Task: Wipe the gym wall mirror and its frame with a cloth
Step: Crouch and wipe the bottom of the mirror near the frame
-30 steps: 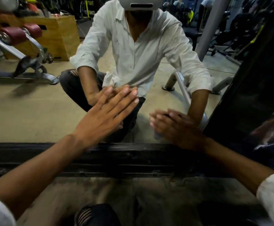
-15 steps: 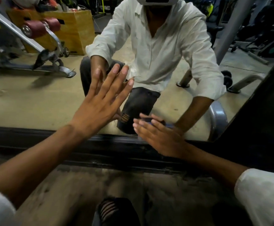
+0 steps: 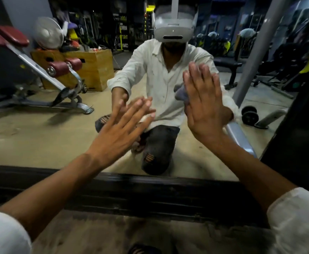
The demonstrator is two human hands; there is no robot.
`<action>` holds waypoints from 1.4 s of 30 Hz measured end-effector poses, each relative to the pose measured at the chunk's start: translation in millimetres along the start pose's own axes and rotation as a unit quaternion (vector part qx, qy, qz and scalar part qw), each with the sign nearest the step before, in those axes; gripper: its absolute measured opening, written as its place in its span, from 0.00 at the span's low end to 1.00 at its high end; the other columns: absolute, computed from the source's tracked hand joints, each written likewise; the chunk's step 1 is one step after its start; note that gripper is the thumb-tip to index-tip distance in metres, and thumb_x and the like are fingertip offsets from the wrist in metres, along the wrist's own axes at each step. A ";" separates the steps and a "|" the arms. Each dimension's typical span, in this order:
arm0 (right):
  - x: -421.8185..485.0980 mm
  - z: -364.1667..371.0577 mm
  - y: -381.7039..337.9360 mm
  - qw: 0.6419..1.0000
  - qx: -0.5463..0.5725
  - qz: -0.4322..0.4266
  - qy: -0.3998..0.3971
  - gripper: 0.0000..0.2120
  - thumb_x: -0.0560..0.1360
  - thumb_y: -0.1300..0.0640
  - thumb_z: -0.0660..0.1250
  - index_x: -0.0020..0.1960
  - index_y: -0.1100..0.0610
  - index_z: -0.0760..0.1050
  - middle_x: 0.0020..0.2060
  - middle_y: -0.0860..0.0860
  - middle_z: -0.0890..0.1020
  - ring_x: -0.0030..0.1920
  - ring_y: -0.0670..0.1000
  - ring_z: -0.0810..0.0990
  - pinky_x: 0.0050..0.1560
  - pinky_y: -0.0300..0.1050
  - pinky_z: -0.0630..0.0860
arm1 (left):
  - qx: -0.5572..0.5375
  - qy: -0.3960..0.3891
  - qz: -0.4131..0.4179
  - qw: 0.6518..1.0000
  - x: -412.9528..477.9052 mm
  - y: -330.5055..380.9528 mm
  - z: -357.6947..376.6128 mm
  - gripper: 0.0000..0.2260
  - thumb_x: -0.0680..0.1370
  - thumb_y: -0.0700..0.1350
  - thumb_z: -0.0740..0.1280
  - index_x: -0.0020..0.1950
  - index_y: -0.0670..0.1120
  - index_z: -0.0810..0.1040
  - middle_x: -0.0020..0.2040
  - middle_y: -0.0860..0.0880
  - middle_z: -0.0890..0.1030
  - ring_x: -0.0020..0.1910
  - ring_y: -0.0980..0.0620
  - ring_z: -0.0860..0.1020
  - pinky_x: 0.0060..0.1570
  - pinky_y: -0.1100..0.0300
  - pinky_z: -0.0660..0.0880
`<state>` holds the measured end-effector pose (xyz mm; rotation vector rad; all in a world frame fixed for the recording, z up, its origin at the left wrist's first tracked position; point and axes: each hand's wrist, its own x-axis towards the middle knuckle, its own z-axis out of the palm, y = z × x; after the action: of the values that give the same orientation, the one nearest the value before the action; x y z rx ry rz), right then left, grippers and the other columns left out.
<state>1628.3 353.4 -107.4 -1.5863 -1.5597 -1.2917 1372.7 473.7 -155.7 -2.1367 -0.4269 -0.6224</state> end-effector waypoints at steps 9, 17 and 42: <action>42.0 -4.3 -12.6 0.962 -0.072 -0.257 -0.049 0.32 0.82 0.65 0.62 0.84 0.64 0.55 0.84 0.61 0.57 0.84 0.63 0.55 0.83 0.63 0.53 | 0.043 -0.038 -0.049 0.997 -0.2 -81.5 -23.3 0.58 0.75 0.61 0.77 0.87 0.44 0.40 0.87 0.39 0.37 0.86 0.39 0.40 0.81 0.31 0.49; 22.5 18.5 -61.7 0.979 -0.071 -0.188 -0.030 0.30 0.83 0.65 0.62 0.83 0.65 0.59 0.82 0.62 0.60 0.82 0.64 0.59 0.82 0.63 0.55 | 0.010 -0.036 -0.079 0.996 -3.9 -63.5 -14.0 0.58 0.74 0.57 0.76 0.86 0.42 0.37 0.86 0.38 0.36 0.86 0.37 0.39 0.81 0.30 0.49; -60.2 49.6 -75.8 0.957 -0.073 -0.272 -0.067 0.26 0.86 0.63 0.56 0.83 0.64 0.59 0.82 0.60 0.61 0.82 0.61 0.60 0.82 0.61 0.56 | 0.005 -0.055 -0.037 0.998 -64.2 -24.1 28.1 0.58 0.73 0.67 0.74 0.87 0.43 0.41 0.86 0.37 0.38 0.86 0.36 0.42 0.82 0.34 0.50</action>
<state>1576.3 384.9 -197.5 -1.3975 -2.1302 -1.6401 1316.0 505.3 -191.4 -2.1602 -0.5710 -0.5441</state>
